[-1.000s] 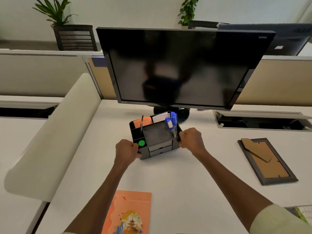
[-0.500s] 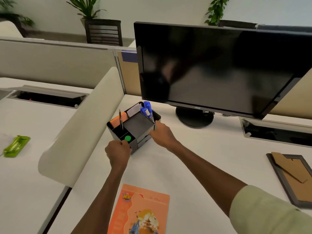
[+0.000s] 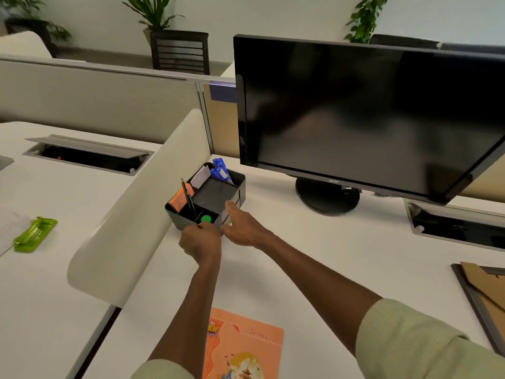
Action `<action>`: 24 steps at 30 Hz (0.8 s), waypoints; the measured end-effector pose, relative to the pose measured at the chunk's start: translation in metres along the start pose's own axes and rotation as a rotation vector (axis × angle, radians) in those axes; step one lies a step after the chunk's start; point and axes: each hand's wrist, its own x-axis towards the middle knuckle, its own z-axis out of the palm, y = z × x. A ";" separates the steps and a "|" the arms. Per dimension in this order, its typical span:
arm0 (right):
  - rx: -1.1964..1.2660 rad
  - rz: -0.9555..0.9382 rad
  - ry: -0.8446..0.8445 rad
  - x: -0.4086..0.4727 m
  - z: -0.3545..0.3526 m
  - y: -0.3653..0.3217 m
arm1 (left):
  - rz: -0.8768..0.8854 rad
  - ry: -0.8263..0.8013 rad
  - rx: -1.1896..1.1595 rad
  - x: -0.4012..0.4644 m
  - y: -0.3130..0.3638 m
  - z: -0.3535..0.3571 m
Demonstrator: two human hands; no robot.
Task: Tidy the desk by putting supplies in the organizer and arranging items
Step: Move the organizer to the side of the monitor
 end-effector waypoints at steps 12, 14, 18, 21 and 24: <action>-0.045 -0.054 -0.058 0.013 0.010 -0.007 | -0.134 -0.024 -0.066 0.025 0.013 0.013; -0.053 -0.054 -0.065 0.015 0.008 -0.009 | -0.166 -0.030 -0.090 0.027 0.015 0.015; -0.077 -0.047 -0.078 0.017 0.003 -0.013 | -0.173 -0.022 -0.144 0.025 0.018 0.019; -0.084 -0.041 -0.093 0.020 0.000 -0.014 | -0.188 -0.018 -0.189 0.023 0.020 0.020; -0.097 -0.054 -0.109 0.021 -0.002 -0.014 | -0.227 -0.041 -0.216 0.028 0.018 0.021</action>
